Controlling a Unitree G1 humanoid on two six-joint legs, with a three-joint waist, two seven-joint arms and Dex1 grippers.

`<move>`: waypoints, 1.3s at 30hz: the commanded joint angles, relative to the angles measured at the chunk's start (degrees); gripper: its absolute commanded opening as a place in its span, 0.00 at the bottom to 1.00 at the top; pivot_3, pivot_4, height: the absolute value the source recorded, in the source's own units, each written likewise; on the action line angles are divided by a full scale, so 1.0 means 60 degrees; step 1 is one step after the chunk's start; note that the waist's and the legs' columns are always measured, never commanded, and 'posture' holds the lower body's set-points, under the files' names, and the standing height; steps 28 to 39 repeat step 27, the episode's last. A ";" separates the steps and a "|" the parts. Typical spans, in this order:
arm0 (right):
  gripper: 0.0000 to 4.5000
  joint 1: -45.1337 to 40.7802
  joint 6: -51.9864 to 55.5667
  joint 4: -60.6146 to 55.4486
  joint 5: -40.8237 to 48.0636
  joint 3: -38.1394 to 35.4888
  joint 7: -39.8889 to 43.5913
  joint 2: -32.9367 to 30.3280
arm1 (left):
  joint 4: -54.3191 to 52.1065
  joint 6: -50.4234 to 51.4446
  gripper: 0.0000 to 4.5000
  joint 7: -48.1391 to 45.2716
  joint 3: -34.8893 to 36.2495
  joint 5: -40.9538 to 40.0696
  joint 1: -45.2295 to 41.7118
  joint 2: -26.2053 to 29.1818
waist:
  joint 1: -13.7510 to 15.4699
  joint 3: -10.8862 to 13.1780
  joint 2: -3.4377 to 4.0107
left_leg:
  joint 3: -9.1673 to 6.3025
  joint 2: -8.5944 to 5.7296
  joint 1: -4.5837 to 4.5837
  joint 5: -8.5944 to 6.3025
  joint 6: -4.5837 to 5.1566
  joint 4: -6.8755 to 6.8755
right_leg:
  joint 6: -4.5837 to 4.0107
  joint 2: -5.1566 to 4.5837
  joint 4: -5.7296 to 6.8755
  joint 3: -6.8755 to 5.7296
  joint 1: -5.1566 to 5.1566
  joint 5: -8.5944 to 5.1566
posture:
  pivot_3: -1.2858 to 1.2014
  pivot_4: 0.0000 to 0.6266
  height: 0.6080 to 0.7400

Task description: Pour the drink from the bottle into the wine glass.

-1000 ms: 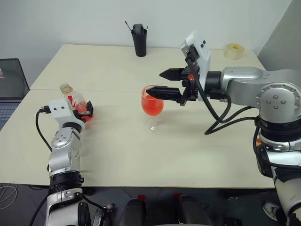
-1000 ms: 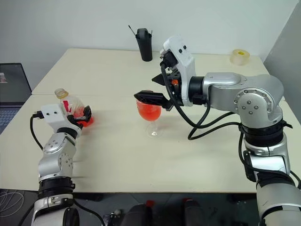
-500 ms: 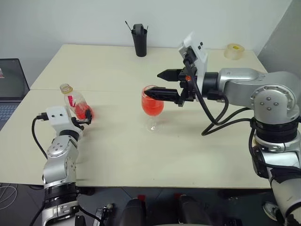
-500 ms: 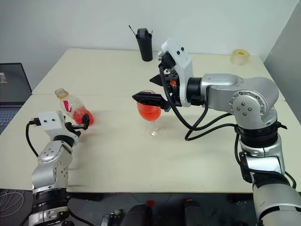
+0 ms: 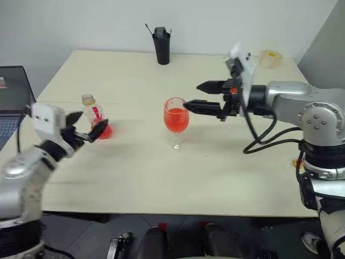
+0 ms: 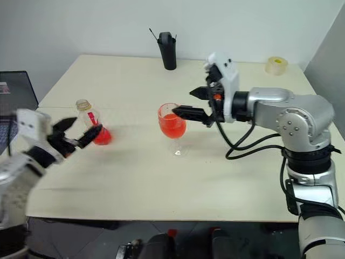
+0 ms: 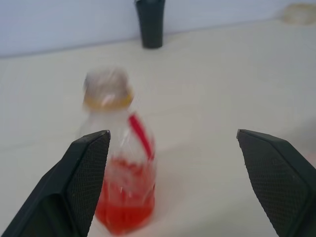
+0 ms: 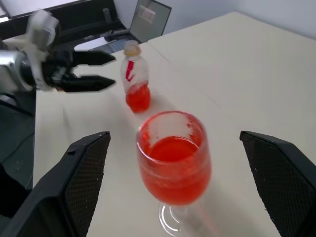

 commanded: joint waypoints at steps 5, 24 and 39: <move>1.00 0.2084 -0.1147 -0.1070 0.0094 -0.1759 0.1638 -0.1895 | 0.0629 0.0357 0.98 -0.2162 0.0327 -0.0771 -0.0505 0.1590 | -0.0027 0.0025 0.0038 | 0.0021 -0.0005 0.0023 -0.0002 0.0004 -0.0015 | 0.0004 0.0002 -0.0038 -0.0009 0.0029 0.0002 | 0.52 0.24 1.00; 1.00 0.5840 -0.2783 -0.0923 0.0668 -0.5089 0.4600 -0.3826 | 0.2878 0.0454 0.98 -0.6100 0.0229 -0.0931 -0.1288 0.3760 | -0.0062 0.0037 0.0043 | 0.0049 0.0009 0.0067 -0.0004 0.0007 -0.0032 | 0.0003 0.0028 -0.0033 0.0018 0.0045 -0.0001 | 0.52 0.24 1.00; 1.00 0.5860 -0.2774 -0.0862 0.0692 -0.5061 0.4588 -0.3873 | 0.2807 0.0516 0.98 -0.6243 0.0283 -0.0979 -0.1258 0.3748 | -0.0076 0.0038 0.0042 | 0.0052 0.0014 0.0068 -0.0005 0.0007 -0.0033 | 0.0002 0.0040 -0.0032 0.0023 0.0041 -0.0001 | 0.52 0.24 1.00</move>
